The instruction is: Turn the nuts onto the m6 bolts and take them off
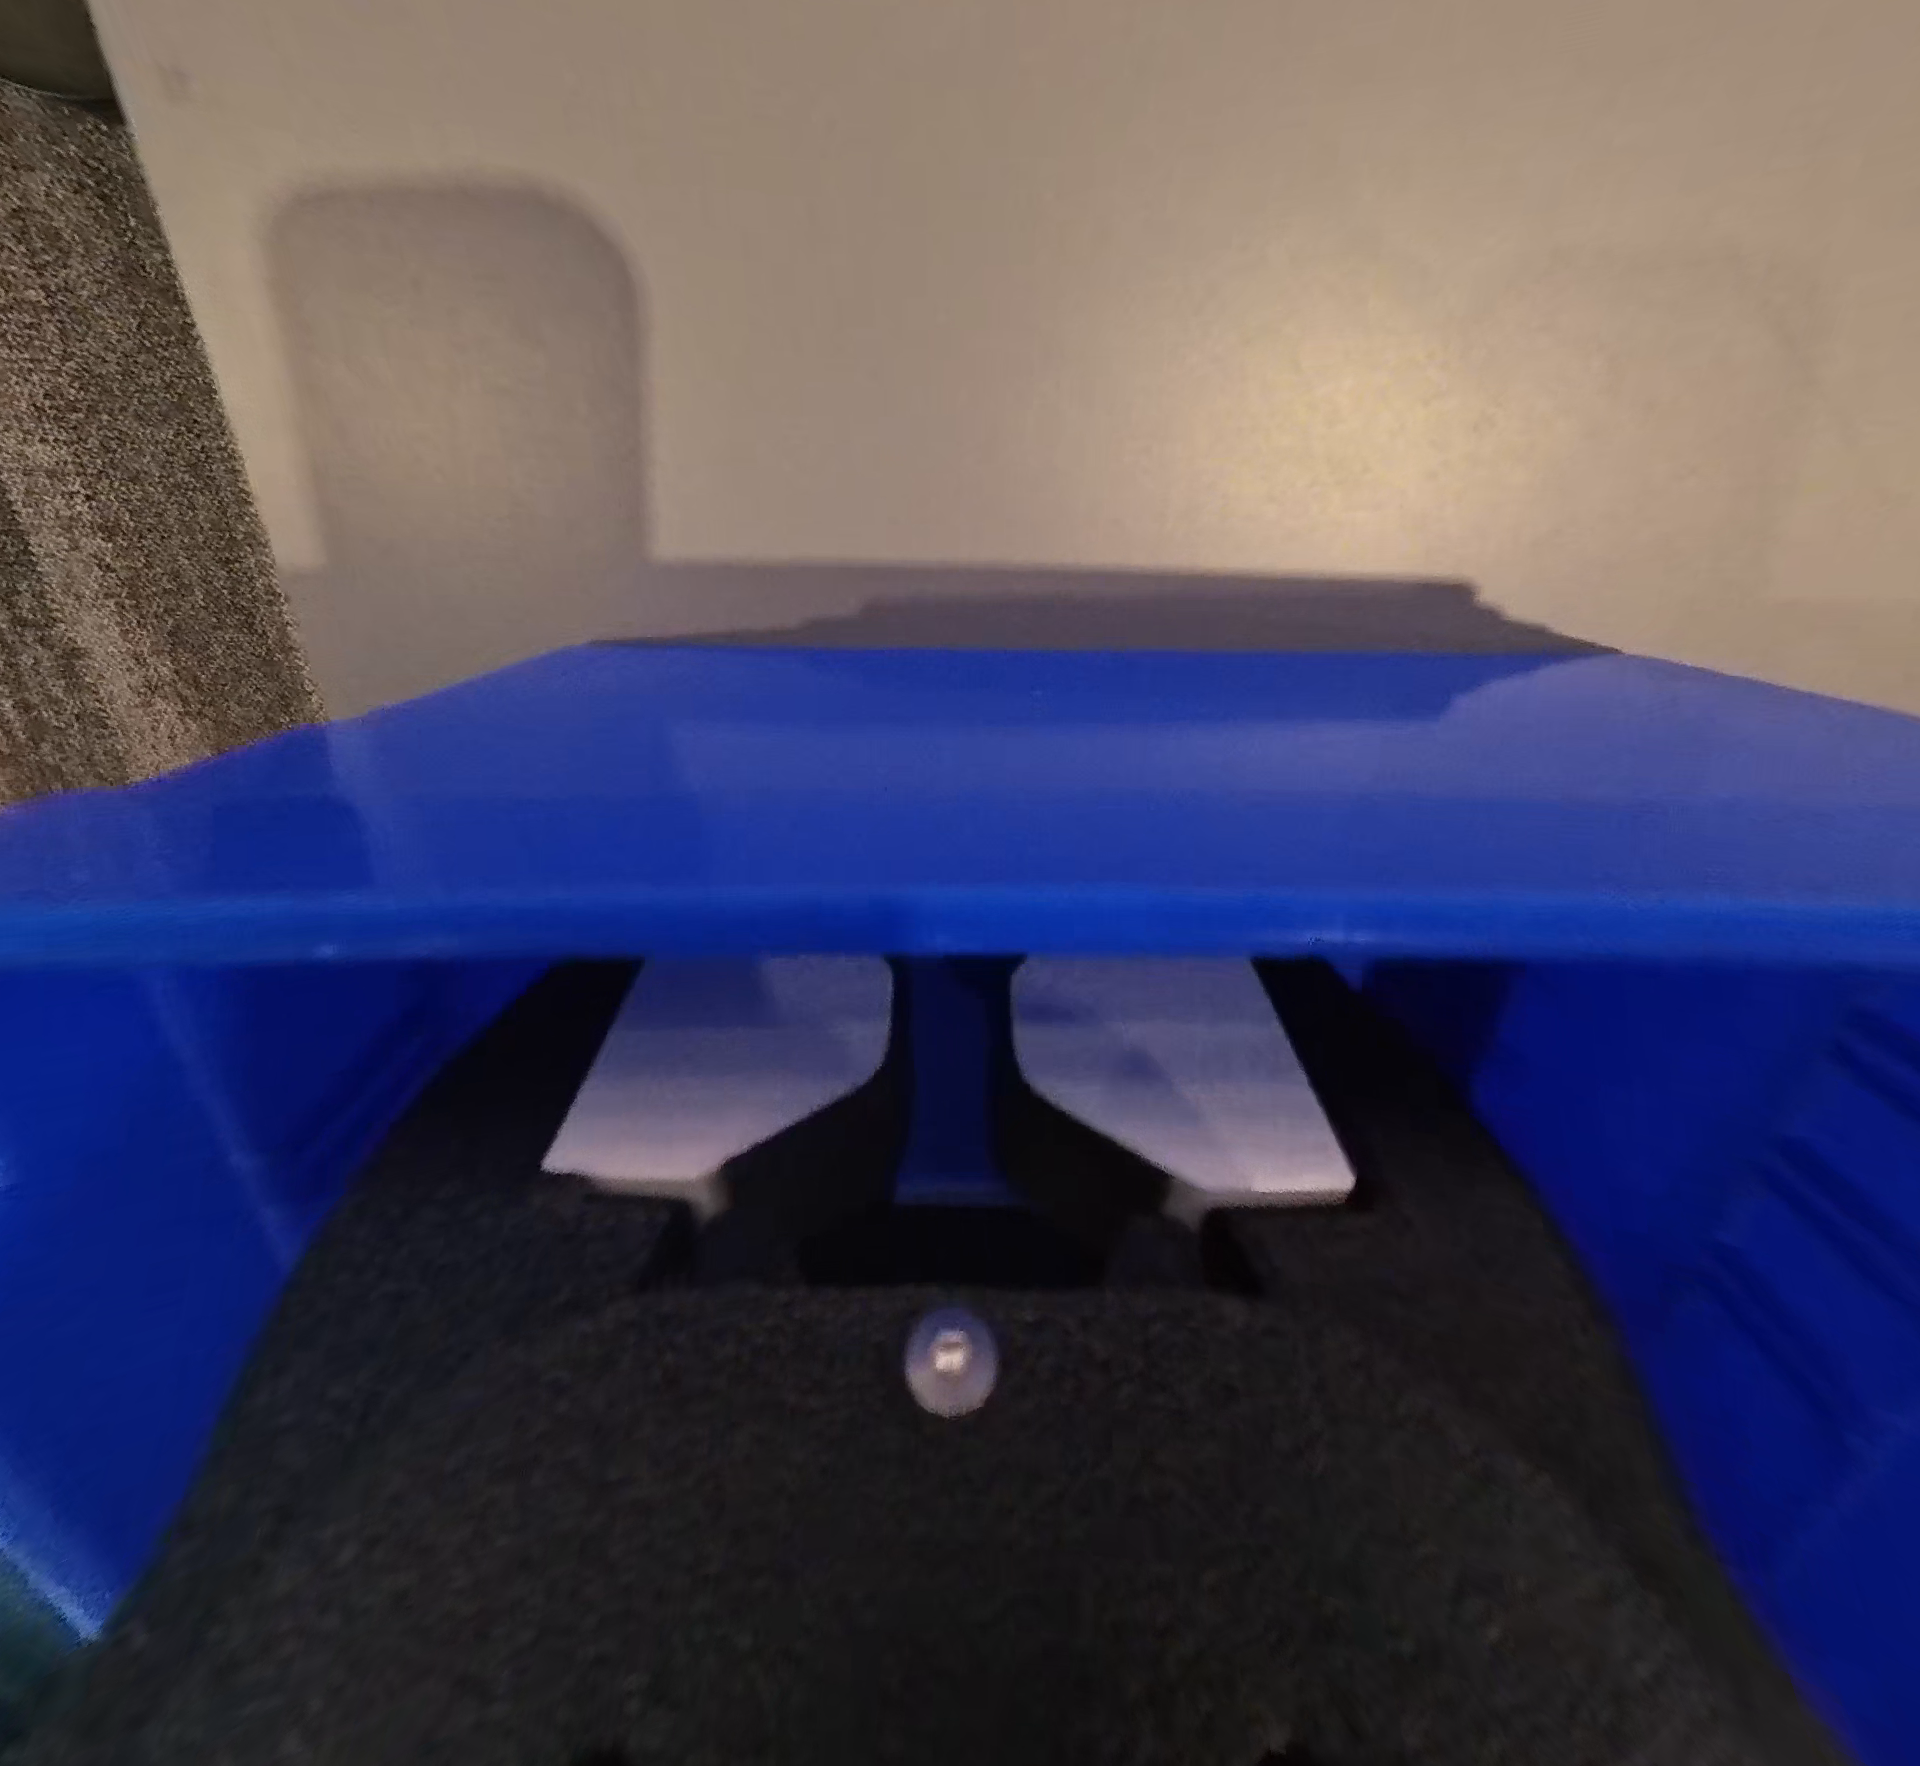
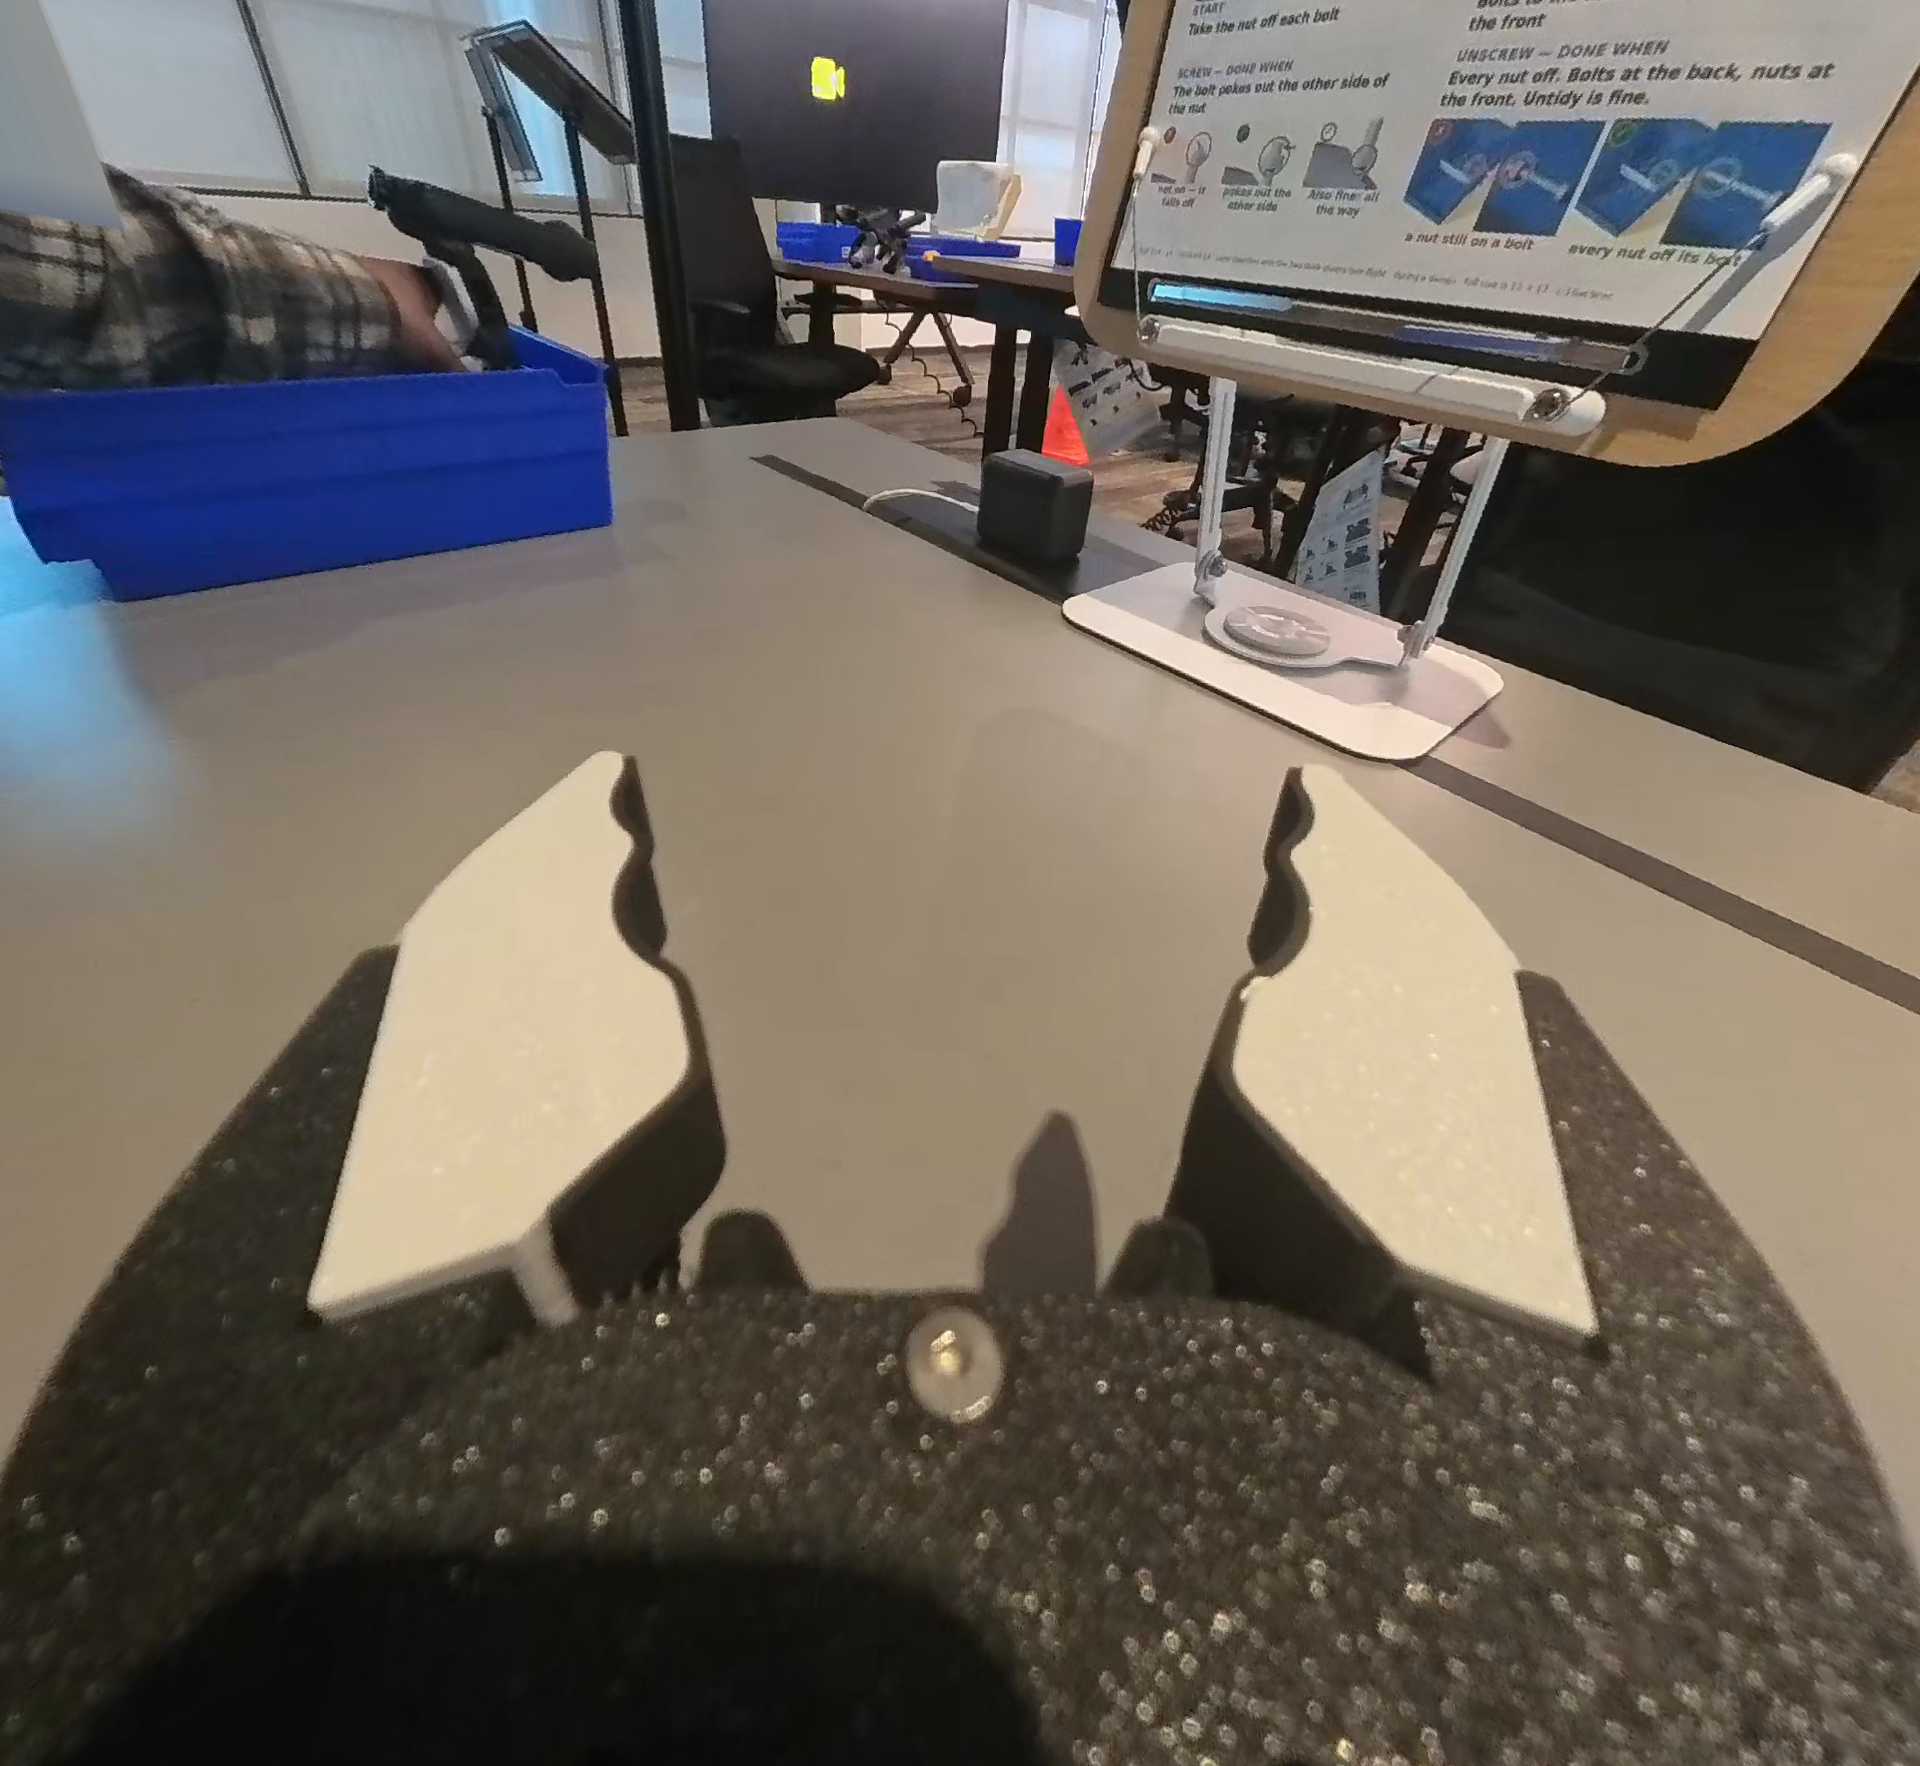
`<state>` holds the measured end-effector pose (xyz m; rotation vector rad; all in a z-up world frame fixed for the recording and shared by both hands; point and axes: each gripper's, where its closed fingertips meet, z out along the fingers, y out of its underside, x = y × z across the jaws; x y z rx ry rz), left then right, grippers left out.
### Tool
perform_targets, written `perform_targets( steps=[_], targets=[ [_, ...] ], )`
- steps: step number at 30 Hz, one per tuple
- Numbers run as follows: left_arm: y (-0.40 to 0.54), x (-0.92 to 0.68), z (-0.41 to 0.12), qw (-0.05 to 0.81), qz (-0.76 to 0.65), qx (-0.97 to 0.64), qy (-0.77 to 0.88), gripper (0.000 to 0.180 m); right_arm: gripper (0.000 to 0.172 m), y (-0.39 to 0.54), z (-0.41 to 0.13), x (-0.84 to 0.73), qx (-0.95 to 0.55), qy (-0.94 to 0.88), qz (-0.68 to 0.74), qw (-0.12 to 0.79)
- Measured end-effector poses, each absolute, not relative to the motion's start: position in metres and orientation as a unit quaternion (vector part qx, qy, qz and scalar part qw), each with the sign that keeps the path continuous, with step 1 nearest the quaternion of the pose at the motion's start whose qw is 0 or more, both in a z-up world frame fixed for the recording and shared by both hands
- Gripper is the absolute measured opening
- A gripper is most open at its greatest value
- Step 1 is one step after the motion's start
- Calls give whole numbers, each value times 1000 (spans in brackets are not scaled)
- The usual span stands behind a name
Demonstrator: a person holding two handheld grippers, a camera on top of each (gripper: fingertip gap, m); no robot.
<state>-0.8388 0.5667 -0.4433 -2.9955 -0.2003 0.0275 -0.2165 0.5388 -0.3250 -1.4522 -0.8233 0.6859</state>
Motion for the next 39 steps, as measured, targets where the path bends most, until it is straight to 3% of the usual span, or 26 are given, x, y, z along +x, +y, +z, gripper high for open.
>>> perform_targets(
  steps=[1, 9, 16, 22, 26, 31, 34, 39],
  targets=[
    [566, -838, -443, 68, 8, -996, -63, 11, 111, 539, -325, -217, -631, -358, 298, 620],
    [557, -834, -416, 88, -18, -995, -51, 10, 111, 539, -326, -216, -633, -358, 297, 619],
    [546, -789, -301, 182, -32, -981, 53, 10, 111, 538, -323, -215, -630, -354, 304, 621],
    [529, -628, -227, 231, -58, -935, 263, 9, 111, 538, -322, -214, -628, -352, 310, 620],
    [508, -475, -255, 218, -95, -873, 426, 10, 111, 537, -326, -213, -628, -360, 311, 615],
    [474, -333, -347, 173, -200, -787, 557, 10, 111, 538, -330, -210, -632, -358, 332, 602],
    [461, -296, -391, 149, -217, -759, 596, 9, 112, 542, -334, -205, -639, -353, 329, 599],
    [464, -281, -421, 136, -189, -746, 623, 10, 112, 548, -337, -198, -648, -334, 349, 588]
  ],
)
